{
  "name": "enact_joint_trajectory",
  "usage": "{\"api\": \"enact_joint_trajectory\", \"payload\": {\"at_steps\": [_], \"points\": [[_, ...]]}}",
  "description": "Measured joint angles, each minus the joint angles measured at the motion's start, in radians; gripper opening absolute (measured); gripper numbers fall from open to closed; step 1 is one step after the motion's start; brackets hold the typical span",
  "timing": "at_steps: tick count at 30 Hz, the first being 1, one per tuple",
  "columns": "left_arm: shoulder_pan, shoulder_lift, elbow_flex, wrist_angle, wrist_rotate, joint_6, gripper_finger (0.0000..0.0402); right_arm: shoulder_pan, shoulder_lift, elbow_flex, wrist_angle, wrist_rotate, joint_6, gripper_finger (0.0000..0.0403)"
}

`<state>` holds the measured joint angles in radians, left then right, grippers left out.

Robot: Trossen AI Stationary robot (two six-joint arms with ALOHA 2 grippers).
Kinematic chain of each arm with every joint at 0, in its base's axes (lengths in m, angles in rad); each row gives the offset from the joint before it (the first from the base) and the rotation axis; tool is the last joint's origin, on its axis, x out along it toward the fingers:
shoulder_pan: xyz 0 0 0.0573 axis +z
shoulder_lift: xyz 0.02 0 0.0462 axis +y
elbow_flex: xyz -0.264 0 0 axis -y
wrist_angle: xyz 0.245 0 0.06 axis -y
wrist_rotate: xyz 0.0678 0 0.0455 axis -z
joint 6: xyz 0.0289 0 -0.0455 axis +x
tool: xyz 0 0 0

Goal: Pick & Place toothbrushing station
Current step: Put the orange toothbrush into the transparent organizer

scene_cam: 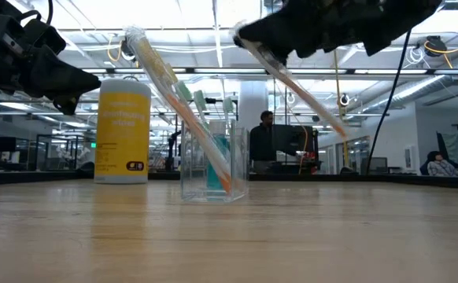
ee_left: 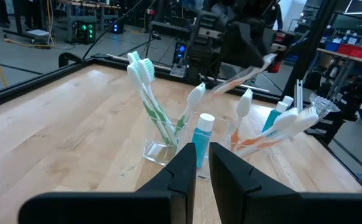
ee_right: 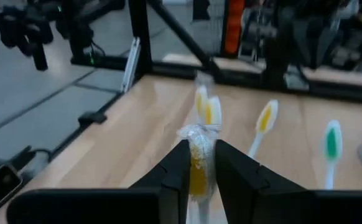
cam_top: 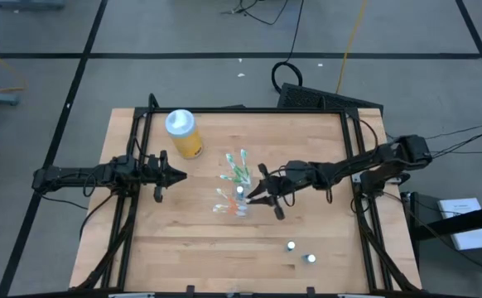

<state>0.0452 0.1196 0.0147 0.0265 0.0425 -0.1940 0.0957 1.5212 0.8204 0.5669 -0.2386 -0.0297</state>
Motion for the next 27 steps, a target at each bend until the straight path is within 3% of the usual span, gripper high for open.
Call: {"api": "enact_joint_trajectory", "payload": {"at_steps": [10,19,27], "points": [[0.0,0.0,0.0,0.0,0.0,0.0,0.0049,-0.002,0.05,0.0,0.232,0.002,0.011,0.0059],[0.0,0.0,0.0,0.0,0.0,0.0,0.0049,0.01,0.158,0.015,0.585,0.018,0.055,0.0059],[0.0,0.0,0.0,0.0,0.0,0.0,0.0049,0.013,0.236,0.094,0.623,0.06,0.045,0.0059]]}}
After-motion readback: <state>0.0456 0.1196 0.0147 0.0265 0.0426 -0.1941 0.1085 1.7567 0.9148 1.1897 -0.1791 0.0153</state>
